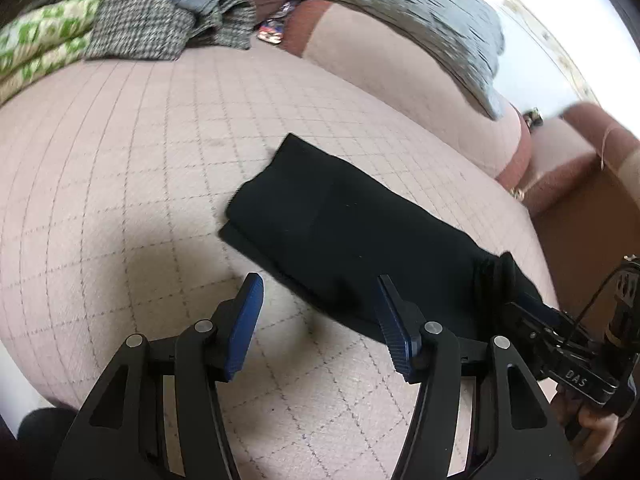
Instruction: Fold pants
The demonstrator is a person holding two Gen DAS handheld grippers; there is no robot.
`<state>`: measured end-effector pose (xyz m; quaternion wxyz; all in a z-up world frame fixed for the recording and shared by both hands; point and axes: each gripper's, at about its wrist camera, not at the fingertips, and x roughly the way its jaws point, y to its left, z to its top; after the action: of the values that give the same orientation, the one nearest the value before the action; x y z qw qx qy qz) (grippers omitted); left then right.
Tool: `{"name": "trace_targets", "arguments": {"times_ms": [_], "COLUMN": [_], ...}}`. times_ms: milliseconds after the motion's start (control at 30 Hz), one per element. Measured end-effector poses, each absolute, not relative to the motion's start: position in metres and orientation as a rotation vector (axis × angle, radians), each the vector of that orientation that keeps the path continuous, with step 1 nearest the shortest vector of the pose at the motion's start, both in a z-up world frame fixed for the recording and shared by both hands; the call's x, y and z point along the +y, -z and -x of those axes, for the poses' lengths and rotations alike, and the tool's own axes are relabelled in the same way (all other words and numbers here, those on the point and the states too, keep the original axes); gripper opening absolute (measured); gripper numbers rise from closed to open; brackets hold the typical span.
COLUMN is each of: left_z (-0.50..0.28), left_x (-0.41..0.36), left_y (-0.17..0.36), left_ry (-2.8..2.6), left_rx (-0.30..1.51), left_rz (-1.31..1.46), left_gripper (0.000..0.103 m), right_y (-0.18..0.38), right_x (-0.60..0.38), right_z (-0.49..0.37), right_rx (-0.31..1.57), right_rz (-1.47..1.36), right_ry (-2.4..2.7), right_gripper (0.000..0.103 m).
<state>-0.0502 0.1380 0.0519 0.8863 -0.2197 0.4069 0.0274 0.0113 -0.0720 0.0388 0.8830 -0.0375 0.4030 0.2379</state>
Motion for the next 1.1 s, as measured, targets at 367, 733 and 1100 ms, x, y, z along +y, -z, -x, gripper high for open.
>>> {"name": "trace_targets", "arguments": {"times_ms": [367,733,1100], "left_z": [0.053,0.039,0.028], "left_x": [0.156,0.164,0.165], "left_y": [-0.041,-0.035,-0.033], "left_ry": [-0.149,-0.142,-0.141], "left_rx": [0.872,0.868,0.86], "left_rz": [0.511,0.526,0.507], "left_gripper": [0.057,0.058,0.058], "right_y": [-0.048,-0.034,-0.009], "right_x": [-0.017,0.062,0.133], "right_z": [-0.06,-0.103,-0.139], "right_rx": [0.798,0.842,0.913], "right_rz": [0.092,0.181,0.375], "right_ry": [-0.672,-0.815,-0.932], "right_gripper": [0.063,0.063,0.06]}}
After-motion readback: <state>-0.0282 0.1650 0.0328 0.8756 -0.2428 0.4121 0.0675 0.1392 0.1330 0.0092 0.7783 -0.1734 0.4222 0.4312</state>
